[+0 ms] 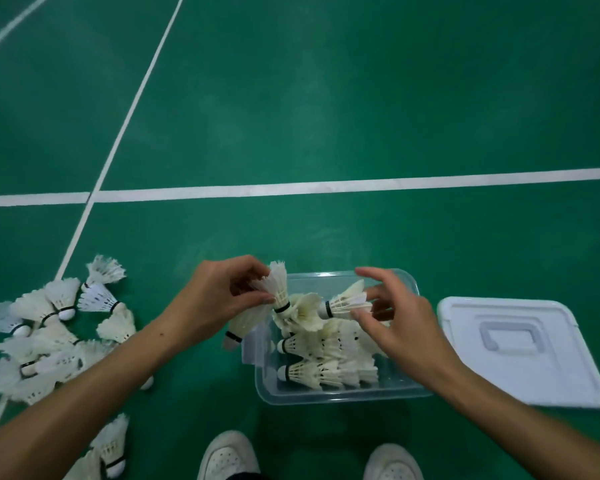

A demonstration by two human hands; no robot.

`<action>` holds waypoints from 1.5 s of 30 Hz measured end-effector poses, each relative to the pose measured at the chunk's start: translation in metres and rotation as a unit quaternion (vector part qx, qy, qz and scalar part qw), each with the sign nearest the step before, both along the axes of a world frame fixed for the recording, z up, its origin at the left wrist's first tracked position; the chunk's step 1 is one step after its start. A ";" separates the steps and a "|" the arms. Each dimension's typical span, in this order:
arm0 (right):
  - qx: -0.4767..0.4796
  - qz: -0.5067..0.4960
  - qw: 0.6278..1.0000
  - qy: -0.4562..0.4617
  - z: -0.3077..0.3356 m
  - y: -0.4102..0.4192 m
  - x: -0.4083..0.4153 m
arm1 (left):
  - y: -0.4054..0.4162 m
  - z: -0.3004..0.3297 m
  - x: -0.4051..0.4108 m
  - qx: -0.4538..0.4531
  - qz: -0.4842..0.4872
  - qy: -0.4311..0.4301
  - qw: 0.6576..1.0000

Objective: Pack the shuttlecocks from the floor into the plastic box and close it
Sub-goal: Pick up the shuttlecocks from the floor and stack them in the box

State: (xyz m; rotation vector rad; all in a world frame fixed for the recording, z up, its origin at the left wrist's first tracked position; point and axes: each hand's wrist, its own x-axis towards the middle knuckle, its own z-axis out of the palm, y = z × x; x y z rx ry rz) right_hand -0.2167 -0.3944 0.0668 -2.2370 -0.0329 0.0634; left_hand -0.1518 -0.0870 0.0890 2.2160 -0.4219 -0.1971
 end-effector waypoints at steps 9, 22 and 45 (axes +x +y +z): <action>-0.163 0.018 0.986 -0.044 -0.041 0.037 0.012 | -0.003 0.004 -0.001 0.016 0.007 -0.040 0.999; -0.085 0.095 0.988 0.091 -0.054 0.023 0.023 | -0.051 -0.002 0.012 0.088 -0.155 -0.047 0.983; -0.007 0.064 0.992 -0.105 -0.001 -0.023 0.012 | -0.084 0.020 0.025 0.009 -0.150 -0.051 0.987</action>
